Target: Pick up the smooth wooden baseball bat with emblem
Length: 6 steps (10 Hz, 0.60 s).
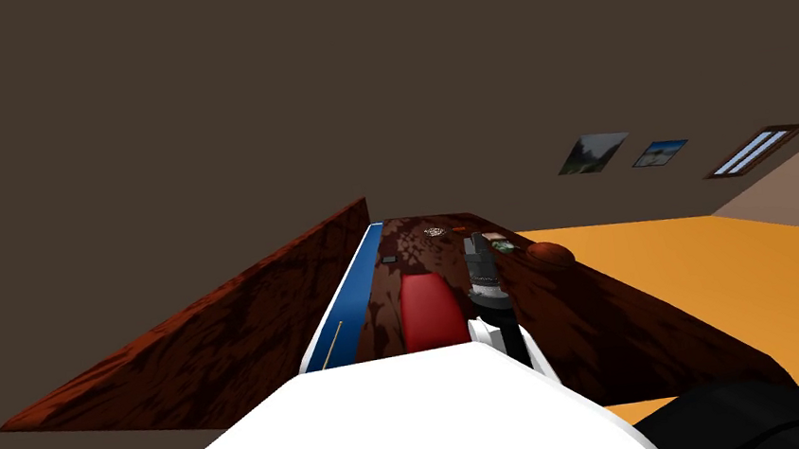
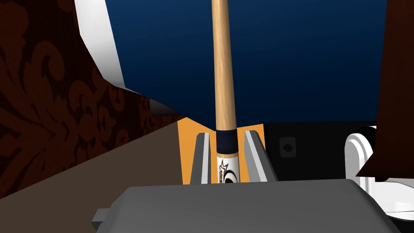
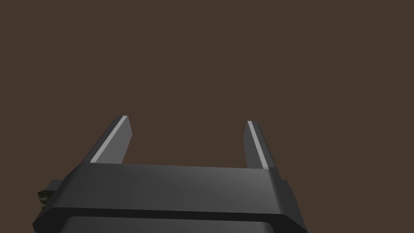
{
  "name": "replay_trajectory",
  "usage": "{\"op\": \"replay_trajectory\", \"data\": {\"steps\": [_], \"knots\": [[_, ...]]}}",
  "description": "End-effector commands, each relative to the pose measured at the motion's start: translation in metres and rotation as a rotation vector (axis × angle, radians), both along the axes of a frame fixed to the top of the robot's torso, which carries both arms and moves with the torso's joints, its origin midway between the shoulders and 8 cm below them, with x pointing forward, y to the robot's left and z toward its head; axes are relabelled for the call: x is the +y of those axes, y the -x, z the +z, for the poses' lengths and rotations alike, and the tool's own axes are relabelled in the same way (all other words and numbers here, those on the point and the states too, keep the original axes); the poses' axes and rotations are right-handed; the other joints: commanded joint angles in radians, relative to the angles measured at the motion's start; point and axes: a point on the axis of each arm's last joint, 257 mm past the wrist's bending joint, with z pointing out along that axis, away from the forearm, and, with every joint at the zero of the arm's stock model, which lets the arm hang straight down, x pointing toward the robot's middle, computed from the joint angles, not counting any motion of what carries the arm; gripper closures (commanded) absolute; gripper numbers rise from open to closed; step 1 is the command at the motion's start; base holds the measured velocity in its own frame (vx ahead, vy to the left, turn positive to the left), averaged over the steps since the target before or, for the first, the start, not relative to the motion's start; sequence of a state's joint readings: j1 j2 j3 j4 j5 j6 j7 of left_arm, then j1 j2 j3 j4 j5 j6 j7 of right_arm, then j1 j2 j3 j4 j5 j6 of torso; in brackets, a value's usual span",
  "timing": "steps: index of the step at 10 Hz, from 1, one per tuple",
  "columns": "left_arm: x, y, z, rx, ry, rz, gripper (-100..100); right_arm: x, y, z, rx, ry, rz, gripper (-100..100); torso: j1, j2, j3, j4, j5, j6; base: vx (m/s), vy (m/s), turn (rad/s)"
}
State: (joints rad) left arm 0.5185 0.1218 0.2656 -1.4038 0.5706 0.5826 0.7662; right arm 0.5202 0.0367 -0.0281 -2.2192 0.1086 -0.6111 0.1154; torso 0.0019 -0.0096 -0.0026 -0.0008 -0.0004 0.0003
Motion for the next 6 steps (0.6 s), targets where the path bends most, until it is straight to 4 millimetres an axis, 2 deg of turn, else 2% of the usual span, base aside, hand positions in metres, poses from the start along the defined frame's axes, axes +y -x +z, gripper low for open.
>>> {"op": "replay_trajectory", "data": {"steps": [1, 5, 6], "knots": [[-0.006, 0.008, 0.004, 0.000, 0.000, -0.010, 100, 0.000, 0.000, 0.000, 0.000, 0.000, 0.000, 0, 0.000, 0.000, 0.000, 0.000, 0.000, 0.000, 0.064, 0.017, 0.043], [-0.020, 0.028, 0.014, 0.000, 0.003, -0.030, 100, 0.000, 0.000, 0.000, 0.000, 0.000, 0.000, 0, 0.000, 0.001, 0.001, 0.000, 0.000, 0.000, 0.058, 0.021, 0.058], [-0.016, 0.025, 0.012, 0.001, 0.002, -0.027, 100, 0.000, 0.000, 0.000, 0.000, 0.000, 0.000, 0, 0.000, 0.001, 0.001, 0.000, 0.000, 0.000, 0.030, 0.004, 0.014]]}}
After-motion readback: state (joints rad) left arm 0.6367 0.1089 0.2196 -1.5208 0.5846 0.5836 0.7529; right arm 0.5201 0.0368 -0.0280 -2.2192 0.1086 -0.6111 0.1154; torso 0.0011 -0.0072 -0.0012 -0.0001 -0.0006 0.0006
